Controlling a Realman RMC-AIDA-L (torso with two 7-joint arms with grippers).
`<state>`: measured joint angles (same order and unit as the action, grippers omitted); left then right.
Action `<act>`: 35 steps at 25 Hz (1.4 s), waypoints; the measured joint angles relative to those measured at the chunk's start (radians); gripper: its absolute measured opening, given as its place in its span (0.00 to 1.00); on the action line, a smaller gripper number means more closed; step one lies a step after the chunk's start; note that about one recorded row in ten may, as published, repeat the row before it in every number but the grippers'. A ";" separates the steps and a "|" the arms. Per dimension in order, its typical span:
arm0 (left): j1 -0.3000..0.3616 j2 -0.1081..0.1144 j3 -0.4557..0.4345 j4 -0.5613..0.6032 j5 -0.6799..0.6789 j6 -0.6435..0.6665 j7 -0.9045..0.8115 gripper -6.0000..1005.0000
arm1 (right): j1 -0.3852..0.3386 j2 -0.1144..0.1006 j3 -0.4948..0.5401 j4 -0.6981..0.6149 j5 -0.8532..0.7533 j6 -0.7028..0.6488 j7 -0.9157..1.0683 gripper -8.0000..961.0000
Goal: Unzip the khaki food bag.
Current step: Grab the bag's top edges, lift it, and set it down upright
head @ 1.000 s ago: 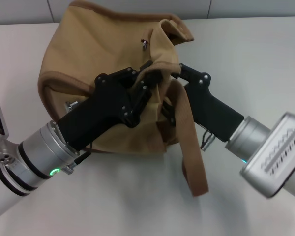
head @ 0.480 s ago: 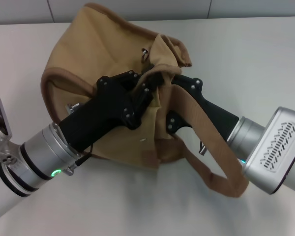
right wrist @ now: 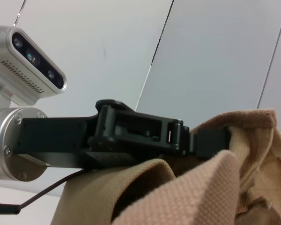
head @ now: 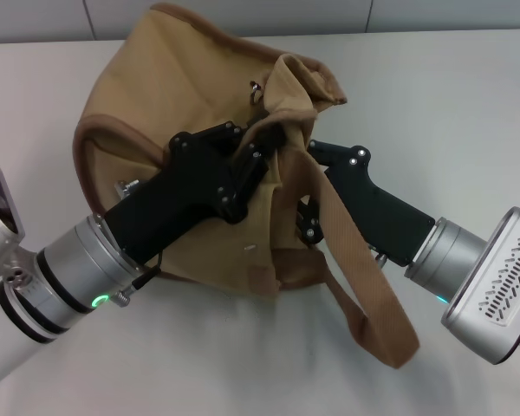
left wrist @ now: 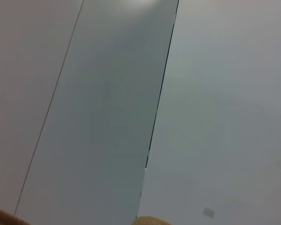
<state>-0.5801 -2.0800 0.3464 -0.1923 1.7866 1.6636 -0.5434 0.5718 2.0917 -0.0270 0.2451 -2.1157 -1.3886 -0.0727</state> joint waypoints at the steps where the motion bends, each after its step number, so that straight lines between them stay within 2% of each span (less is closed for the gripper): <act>1: 0.000 0.000 -0.001 0.002 0.000 -0.002 0.000 0.09 | 0.000 0.000 0.000 0.000 0.001 0.000 0.000 0.50; 2: 0.000 0.000 -0.001 0.003 0.000 -0.003 -0.001 0.09 | 0.000 0.000 0.001 0.000 0.001 0.000 0.000 0.50; 6: -0.003 0.000 -0.011 0.003 -0.002 -0.012 0.000 0.09 | 0.001 0.001 0.007 0.000 0.003 0.001 0.000 0.30; 14: -0.007 0.000 -0.019 0.004 -0.002 -0.017 -0.003 0.10 | 0.003 0.001 0.012 0.002 0.004 0.008 -0.020 0.03; 23: -0.004 0.000 -0.031 0.002 -0.003 -0.009 -0.006 0.10 | 0.002 0.001 0.013 -0.001 0.005 0.010 -0.021 0.01; 35: 0.026 0.000 -0.136 -0.016 -0.003 0.011 -0.009 0.11 | -0.003 0.001 0.017 -0.016 0.007 0.027 -0.022 0.02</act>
<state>-0.5539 -2.0800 0.2107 -0.2088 1.7840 1.6750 -0.5522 0.5688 2.0923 -0.0100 0.2294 -2.1089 -1.3615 -0.0949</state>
